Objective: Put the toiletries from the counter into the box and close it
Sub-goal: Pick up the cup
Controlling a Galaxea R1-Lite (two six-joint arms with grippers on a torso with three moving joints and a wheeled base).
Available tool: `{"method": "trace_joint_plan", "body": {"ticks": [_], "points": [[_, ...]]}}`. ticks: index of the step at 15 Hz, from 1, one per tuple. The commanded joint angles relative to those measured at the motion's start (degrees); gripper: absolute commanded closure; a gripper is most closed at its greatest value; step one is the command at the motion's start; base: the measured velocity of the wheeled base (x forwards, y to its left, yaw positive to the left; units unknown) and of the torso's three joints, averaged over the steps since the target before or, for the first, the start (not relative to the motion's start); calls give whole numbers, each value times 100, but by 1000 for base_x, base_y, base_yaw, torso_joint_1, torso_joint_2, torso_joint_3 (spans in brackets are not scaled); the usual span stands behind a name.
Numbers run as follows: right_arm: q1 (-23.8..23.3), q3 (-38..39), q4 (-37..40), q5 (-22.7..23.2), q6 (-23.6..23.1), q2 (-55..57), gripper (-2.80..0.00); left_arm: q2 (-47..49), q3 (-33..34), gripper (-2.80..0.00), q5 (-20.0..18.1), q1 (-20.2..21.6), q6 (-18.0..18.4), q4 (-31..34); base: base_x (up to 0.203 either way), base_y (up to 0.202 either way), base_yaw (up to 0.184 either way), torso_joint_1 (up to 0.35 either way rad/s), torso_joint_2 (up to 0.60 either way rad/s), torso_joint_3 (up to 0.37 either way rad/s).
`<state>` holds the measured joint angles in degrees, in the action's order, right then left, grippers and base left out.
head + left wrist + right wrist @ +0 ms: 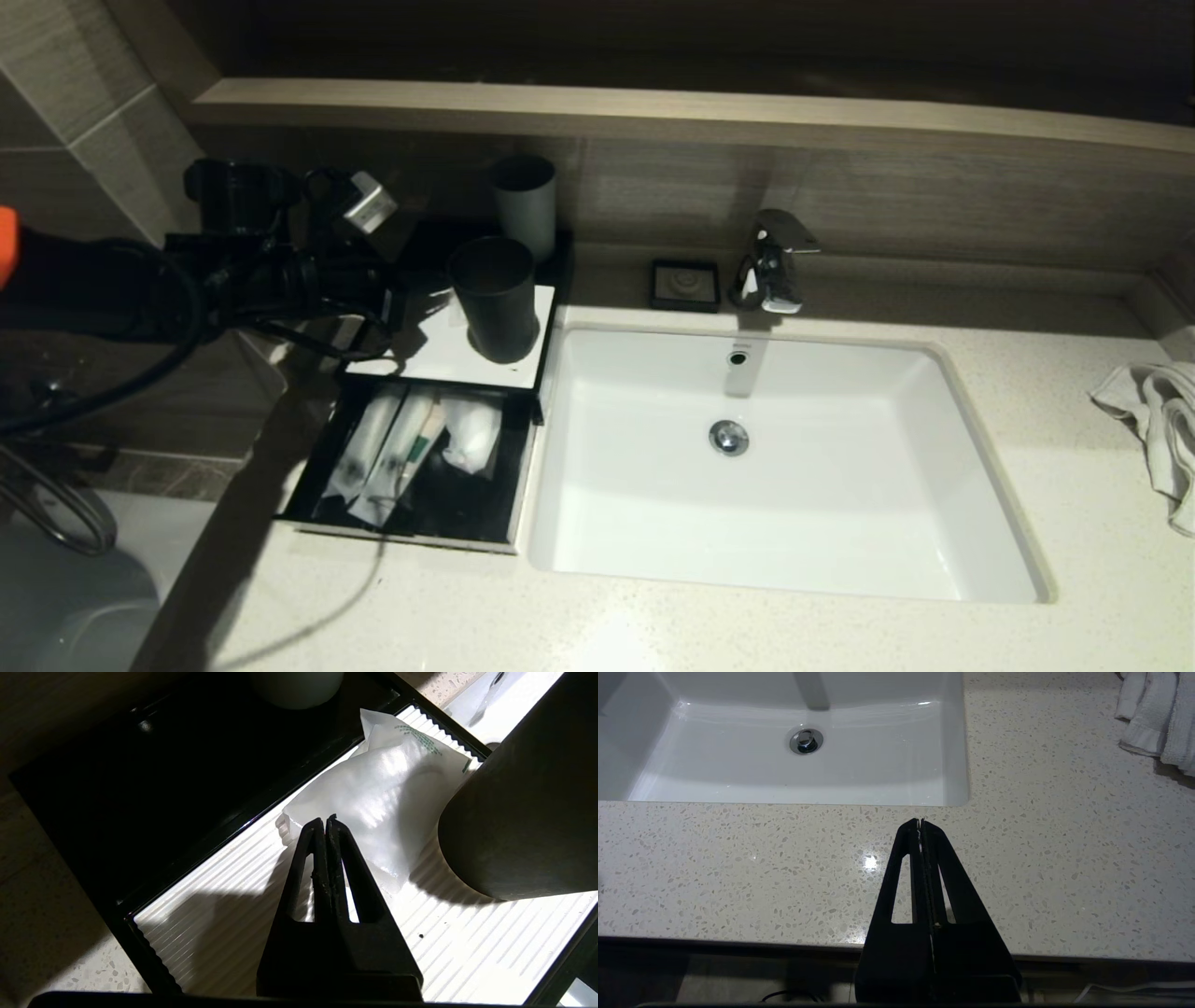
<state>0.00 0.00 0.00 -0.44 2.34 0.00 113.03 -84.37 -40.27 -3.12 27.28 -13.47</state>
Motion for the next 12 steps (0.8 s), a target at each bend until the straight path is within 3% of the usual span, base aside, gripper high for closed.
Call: {"method": "trace_joint_plan", "body": {"ticks": [1,5,12], "points": [[0,0,0,0,3,0,0,26,8,0,-22,-24,23,-27,0,0,0,0,0,0],[0,0,0,0,3,0,0,26,79,0,216,-127,40,-335,0,0,0,0,0,0],[0,0,0,0,3,0,0,87,79,0,265,-206,40,-358,0,0,0,0,0,0]]}}
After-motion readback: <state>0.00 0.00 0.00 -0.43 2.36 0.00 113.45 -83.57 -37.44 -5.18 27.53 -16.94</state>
